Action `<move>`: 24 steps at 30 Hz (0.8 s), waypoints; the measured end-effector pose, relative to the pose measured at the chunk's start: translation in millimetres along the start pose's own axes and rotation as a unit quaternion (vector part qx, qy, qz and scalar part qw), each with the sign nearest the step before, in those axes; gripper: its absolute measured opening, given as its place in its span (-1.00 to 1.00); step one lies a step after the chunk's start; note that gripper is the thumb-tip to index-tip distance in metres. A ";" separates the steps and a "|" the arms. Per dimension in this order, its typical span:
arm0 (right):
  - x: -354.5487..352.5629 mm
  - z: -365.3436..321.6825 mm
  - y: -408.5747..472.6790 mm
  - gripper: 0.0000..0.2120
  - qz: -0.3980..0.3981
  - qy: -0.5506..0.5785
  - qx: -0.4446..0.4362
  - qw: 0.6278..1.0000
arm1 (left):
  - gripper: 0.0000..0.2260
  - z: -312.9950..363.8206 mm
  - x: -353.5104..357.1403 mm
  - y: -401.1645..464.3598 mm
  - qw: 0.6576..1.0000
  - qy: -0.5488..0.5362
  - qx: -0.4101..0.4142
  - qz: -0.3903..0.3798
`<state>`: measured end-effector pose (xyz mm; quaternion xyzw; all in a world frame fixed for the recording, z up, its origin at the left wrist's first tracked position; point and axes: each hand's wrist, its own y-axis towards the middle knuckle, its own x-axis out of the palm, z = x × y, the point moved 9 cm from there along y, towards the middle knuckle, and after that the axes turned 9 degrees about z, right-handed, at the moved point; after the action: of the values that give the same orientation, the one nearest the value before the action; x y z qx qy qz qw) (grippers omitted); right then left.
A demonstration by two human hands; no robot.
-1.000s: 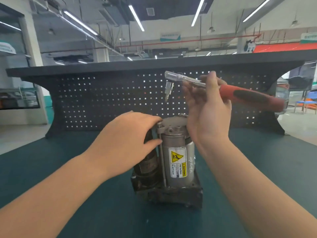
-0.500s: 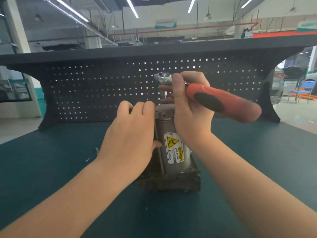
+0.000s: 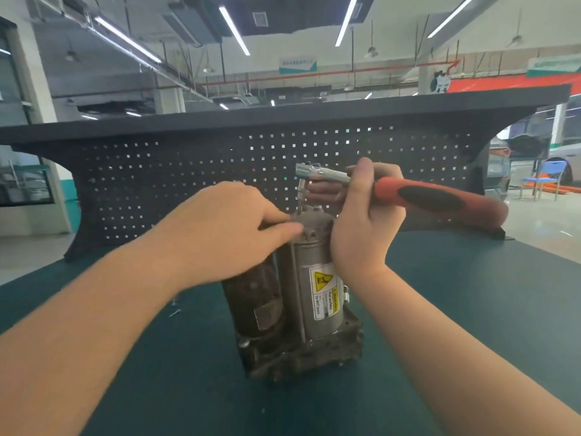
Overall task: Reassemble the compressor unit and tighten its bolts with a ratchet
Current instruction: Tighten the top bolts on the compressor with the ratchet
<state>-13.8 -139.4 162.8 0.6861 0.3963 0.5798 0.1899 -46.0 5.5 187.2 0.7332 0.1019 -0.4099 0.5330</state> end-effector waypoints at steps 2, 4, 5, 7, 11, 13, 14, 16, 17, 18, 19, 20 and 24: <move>-3.3 8.1 1.4 -0.87 0.016 0.004 0.031 0.999 | -0.70 -17.7 13.1 6.8 0.991 -0.111 -0.045 -0.067; -5.6 14.1 2.5 -0.87 0.028 0.018 0.061 0.998 | -0.80 -30.5 25.3 8.0 0.959 -0.251 -0.104 -0.085; -6.5 16.0 3.4 -0.86 0.033 0.025 0.069 0.997 | -0.79 -35.2 31.8 7.5 0.939 -0.303 -0.128 -0.100; -8.5 16.2 5.5 -0.86 0.041 0.030 0.064 0.997 | -0.73 -38.4 39.5 9.2 0.922 -0.340 -0.127 -0.131; -14.4 18.6 10.2 -0.84 0.073 0.046 0.077 0.993 | -0.66 -34.0 45.3 21.8 0.918 -0.341 -0.096 -0.177; -17.8 16.4 17.0 -0.84 0.098 0.057 0.092 0.989 | -0.66 -25.2 51.2 25.5 0.916 -0.344 -0.080 -0.191; -20.4 13.2 21.4 -0.84 0.112 0.069 0.097 0.987 | -0.66 -21.2 54.9 26.4 0.917 -0.338 -0.075 -0.199; -24.4 3.2 31.6 -0.84 0.133 0.111 0.101 0.980 | -0.65 -17.1 60.6 28.3 0.926 -0.308 -0.072 -0.206; -25.6 -2.1 36.2 -0.83 0.137 0.134 0.103 0.976 | -0.64 -16.2 62.2 28.5 0.928 -0.300 -0.075 -0.207; -26.0 -7.1 39.6 -0.82 0.136 0.149 0.107 0.974 | -0.63 -15.4 63.0 28.4 0.929 -0.300 -0.078 -0.202; -26.1 -11.7 42.0 -0.81 0.134 0.156 0.111 0.972 | -0.62 -14.0 62.3 28.0 0.929 -0.308 -0.077 -0.191; -25.3 -15.5 43.0 -0.80 0.129 0.158 0.114 0.972 | -0.63 -12.0 60.7 27.8 0.928 -0.319 -0.072 -0.177; -19.5 -24.0 40.3 -0.77 0.110 0.143 0.114 0.977 | -0.57 -7.9 58.3 22.3 0.930 -0.315 -0.073 -0.174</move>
<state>-23.7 -183.8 185.3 0.6525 0.4051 0.6403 -0.0136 8.6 -13.6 162.2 0.4965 0.0842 -0.6971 0.5103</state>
